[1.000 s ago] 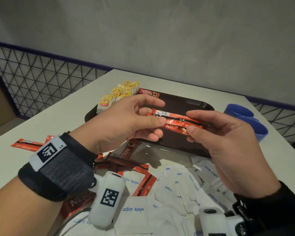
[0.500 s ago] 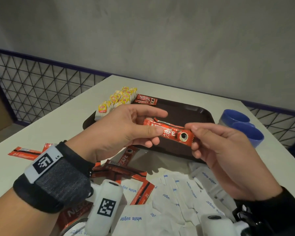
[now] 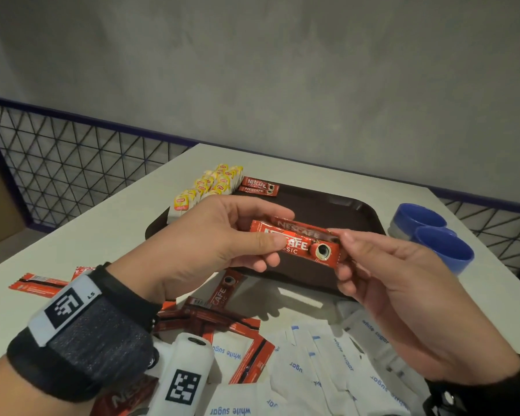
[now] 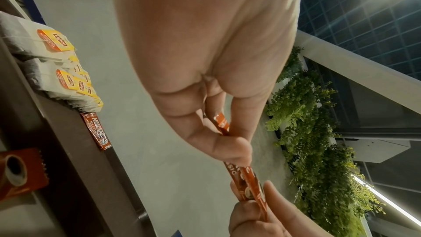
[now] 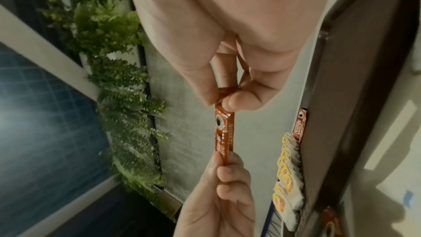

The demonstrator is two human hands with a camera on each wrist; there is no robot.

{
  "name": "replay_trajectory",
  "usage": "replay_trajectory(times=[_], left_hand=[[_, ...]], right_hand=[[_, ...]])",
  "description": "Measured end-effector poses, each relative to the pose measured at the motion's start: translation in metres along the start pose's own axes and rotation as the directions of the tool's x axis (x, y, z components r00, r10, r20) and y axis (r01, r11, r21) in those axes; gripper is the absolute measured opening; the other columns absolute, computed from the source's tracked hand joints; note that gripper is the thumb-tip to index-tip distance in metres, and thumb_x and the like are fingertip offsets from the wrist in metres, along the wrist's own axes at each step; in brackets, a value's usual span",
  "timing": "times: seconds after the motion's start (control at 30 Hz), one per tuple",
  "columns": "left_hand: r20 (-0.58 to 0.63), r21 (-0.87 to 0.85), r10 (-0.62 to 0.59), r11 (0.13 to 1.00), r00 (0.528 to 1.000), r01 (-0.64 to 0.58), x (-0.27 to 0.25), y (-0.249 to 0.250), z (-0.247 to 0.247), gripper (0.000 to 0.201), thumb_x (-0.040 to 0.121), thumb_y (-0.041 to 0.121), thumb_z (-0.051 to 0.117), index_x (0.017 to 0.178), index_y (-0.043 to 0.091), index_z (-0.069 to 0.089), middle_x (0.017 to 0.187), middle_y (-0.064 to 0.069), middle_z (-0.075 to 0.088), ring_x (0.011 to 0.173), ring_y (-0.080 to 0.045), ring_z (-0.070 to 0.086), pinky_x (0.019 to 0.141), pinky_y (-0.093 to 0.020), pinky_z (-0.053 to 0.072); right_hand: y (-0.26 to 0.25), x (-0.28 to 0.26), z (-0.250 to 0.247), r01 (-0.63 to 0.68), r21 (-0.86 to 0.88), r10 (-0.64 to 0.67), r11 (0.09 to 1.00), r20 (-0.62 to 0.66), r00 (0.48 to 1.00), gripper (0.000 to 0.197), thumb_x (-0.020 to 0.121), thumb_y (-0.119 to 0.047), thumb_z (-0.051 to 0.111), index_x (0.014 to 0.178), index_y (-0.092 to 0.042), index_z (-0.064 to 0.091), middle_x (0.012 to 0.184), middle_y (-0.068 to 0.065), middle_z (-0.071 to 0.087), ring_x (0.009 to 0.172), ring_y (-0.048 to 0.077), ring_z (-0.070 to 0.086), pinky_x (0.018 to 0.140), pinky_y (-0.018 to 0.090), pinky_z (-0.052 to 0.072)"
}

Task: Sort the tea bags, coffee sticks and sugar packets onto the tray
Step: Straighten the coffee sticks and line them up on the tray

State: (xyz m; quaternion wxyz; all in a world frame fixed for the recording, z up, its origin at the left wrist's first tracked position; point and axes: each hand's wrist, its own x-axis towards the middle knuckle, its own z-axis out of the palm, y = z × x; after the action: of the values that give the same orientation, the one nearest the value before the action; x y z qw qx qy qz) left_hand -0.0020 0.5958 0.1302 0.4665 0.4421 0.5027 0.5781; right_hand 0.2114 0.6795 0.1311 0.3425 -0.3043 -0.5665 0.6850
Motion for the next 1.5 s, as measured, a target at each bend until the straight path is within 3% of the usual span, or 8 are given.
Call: replay_trajectory(times=[0.13, 0.37, 0.47, 0.63, 0.87, 1.13, 1.33, 1.5], left_hand=[[0.007, -0.003, -0.007, 1.000, 1.000, 0.007, -0.0002, 0.0000, 0.0015, 0.045, 0.073, 0.006, 0.076, 0.117, 0.014, 0.075, 0.095, -0.012, 0.077, 0.068, -0.017, 0.071, 0.056, -0.020, 0.057], [0.019, 0.000, -0.034, 0.999, 0.999, 0.034, -0.0010, 0.0008, 0.0034, 0.047, 0.074, 0.006, 0.077, 0.120, 0.009, 0.071, 0.096, -0.016, 0.077, 0.065, -0.016, 0.070, 0.053, -0.018, 0.056], [0.029, 0.005, -0.045, 0.999, 0.999, 0.045, -0.0015, 0.0007, 0.0038, 0.048, 0.073, 0.005, 0.078, 0.120, 0.007, 0.072, 0.097, -0.018, 0.077, 0.066, -0.016, 0.071, 0.055, -0.018, 0.057], [0.028, -0.002, -0.040, 0.999, 0.999, 0.040, -0.0022, 0.0006, 0.0064, 0.048, 0.071, 0.004, 0.077, 0.119, 0.004, 0.071, 0.092, -0.016, 0.077, 0.066, -0.016, 0.072, 0.055, -0.018, 0.056], [0.015, -0.014, -0.014, 1.000, 1.000, 0.014, -0.0029, 0.0023, 0.0046, 0.049, 0.071, 0.006, 0.076, 0.119, 0.001, 0.071, 0.093, -0.017, 0.076, 0.066, -0.015, 0.071, 0.058, -0.018, 0.059], [-0.003, 0.001, -0.008, 1.000, 1.000, 0.008, -0.0020, 0.0019, 0.0035, 0.019, 0.075, 0.013, 0.075, 0.091, 0.003, 0.074, 0.082, -0.017, 0.073, 0.063, -0.016, 0.068, 0.058, -0.017, 0.058], [-0.023, -0.017, -0.006, 1.000, 1.000, 0.006, -0.0008, 0.0012, 0.0008, 0.016, 0.078, 0.013, 0.075, 0.091, 0.004, 0.074, 0.085, -0.016, 0.075, 0.068, -0.017, 0.070, 0.060, -0.018, 0.058], [0.001, -0.016, 0.021, 1.000, 1.000, -0.021, -0.0027, 0.0036, 0.0019, 0.021, 0.078, 0.016, 0.074, 0.092, 0.001, 0.072, 0.085, -0.016, 0.073, 0.066, -0.016, 0.070, 0.059, -0.018, 0.058]], right_hand=[[0.0031, -0.0025, 0.0050, 0.063, -0.135, -0.069, 0.989, -0.044, 0.997, 0.032, 0.088, -0.033, 0.065, 0.076, -0.006, 0.078, 0.072, 0.013, 0.062, 0.061, 0.019, 0.053, 0.055, 0.028, 0.049], [0.0033, -0.0047, 0.0067, 0.120, -0.182, -0.133, 0.976, -0.058, 0.989, 0.030, 0.088, -0.035, 0.065, 0.089, -0.009, 0.081, 0.077, 0.012, 0.073, 0.068, 0.023, 0.069, 0.063, 0.036, 0.059], [0.0037, -0.0057, 0.0084, 0.132, -0.181, -0.143, 0.975, -0.049, 0.989, 0.028, 0.086, -0.034, 0.066, 0.090, -0.011, 0.080, 0.084, 0.012, 0.077, 0.069, 0.027, 0.074, 0.059, 0.033, 0.063], [0.0036, -0.0077, 0.0112, 0.154, -0.131, -0.161, 0.979, -0.049, 0.986, 0.020, 0.086, -0.024, 0.067, 0.090, -0.009, 0.079, 0.083, 0.018, 0.076, 0.063, 0.028, 0.073, 0.052, 0.028, 0.061], [0.0028, -0.0069, 0.0077, 0.189, -0.192, -0.206, 0.963, -0.071, 0.976, 0.020, 0.086, -0.025, 0.067, 0.090, -0.008, 0.078, 0.076, 0.019, 0.073, 0.058, 0.026, 0.069, 0.052, 0.029, 0.061], [0.0047, -0.0074, 0.0076, 0.193, -0.216, -0.204, 0.957, -0.027, 0.979, 0.018, 0.084, -0.026, 0.068, 0.088, -0.013, 0.080, 0.076, 0.019, 0.072, 0.056, 0.026, 0.065, 0.050, 0.031, 0.059], [0.0020, -0.0094, 0.0116, 0.226, -0.176, -0.229, 0.958, 0.008, 0.973, 0.033, 0.071, -0.024, 0.074, 0.102, -0.012, 0.078, 0.087, 0.016, 0.075, 0.062, 0.029, 0.070, 0.051, 0.031, 0.060], [0.0046, -0.0090, 0.0105, 0.263, -0.207, -0.273, 0.942, -0.022, 0.962, 0.025, 0.070, -0.013, 0.075, 0.095, -0.013, 0.079, 0.080, 0.015, 0.074, 0.061, 0.030, 0.072, 0.052, 0.032, 0.061]])
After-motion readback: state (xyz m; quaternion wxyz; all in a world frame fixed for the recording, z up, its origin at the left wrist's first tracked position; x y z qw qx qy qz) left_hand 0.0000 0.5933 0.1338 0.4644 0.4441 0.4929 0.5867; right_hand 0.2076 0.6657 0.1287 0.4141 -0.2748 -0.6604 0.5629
